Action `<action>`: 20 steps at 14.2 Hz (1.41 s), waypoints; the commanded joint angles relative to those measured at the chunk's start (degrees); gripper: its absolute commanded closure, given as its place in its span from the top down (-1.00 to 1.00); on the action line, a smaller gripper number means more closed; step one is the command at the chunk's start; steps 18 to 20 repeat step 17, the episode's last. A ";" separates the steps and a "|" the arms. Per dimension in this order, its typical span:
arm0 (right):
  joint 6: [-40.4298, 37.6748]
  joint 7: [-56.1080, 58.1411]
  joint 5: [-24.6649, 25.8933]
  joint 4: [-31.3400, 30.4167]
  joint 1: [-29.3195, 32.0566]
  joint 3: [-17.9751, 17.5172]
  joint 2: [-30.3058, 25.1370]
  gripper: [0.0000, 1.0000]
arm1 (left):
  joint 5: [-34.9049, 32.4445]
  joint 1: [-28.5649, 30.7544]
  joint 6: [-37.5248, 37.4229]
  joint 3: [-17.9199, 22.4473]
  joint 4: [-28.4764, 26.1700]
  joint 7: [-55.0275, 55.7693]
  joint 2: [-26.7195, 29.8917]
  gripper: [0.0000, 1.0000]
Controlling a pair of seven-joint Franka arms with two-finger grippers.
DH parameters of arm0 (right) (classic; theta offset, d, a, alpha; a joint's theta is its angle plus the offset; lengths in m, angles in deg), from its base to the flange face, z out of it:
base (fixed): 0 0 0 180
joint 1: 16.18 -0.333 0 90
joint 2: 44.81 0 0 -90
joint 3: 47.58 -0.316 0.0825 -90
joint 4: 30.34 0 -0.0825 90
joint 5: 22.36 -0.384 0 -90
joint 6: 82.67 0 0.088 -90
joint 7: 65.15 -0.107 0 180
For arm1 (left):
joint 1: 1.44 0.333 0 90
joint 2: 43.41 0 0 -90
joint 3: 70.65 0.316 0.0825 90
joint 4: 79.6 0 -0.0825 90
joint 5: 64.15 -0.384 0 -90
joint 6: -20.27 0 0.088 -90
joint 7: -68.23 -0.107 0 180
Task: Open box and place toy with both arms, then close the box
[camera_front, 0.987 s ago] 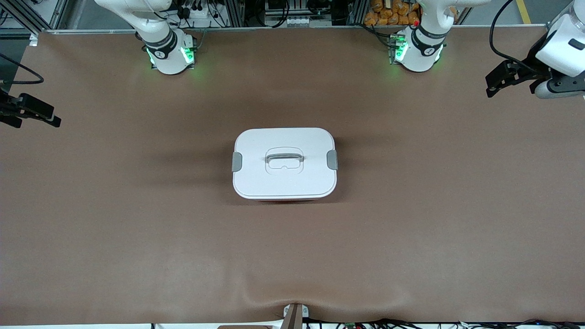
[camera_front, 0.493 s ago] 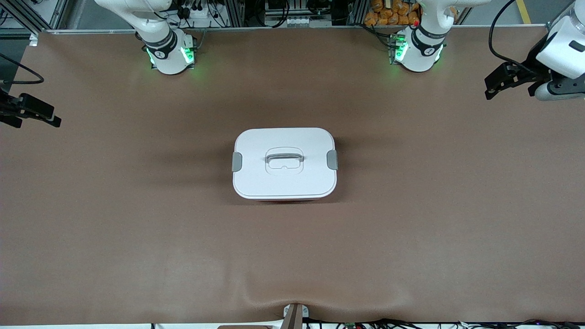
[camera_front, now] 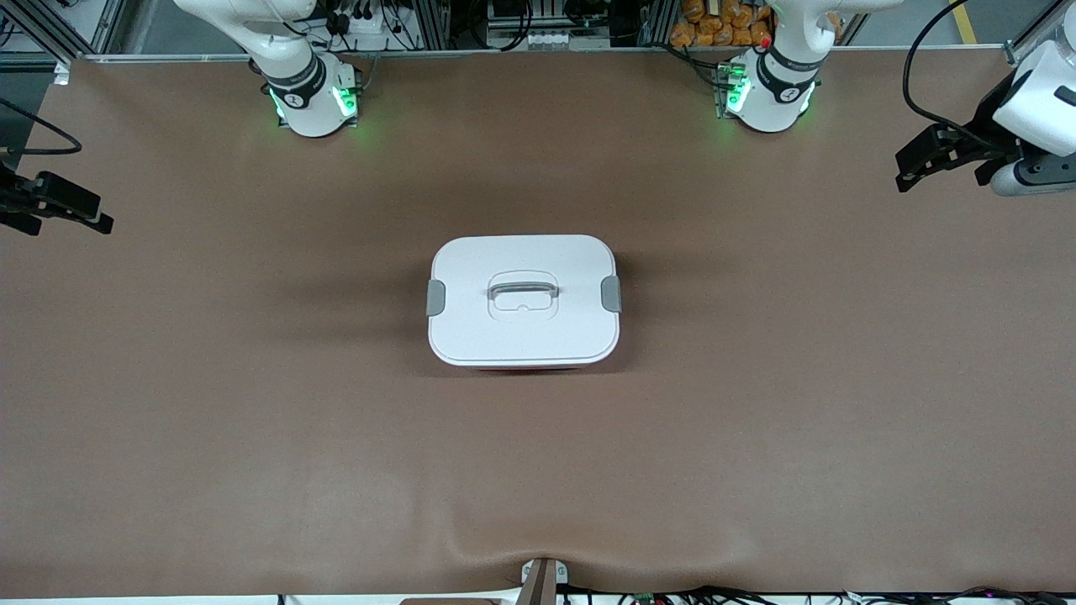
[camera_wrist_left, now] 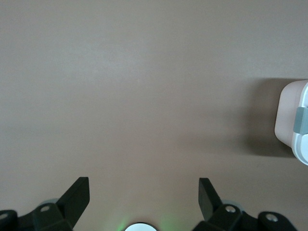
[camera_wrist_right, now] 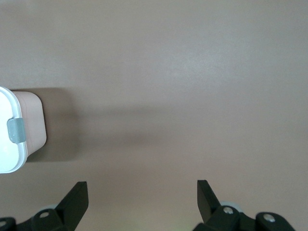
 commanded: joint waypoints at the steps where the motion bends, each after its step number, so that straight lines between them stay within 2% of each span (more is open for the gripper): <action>1: -0.86 -0.28 0.19 1.32 0.73 -0.81 0.68 1.00 | 1.20 -0.03 -0.54 0.33 1.30 -1.25 -0.57 1.00; 20: -0.60 -0.28 -0.42 1.32 0.73 -0.81 1.56 1.00 | 1.12 -0.03 -1.34 0.33 1.30 -0.54 -0.48 1.00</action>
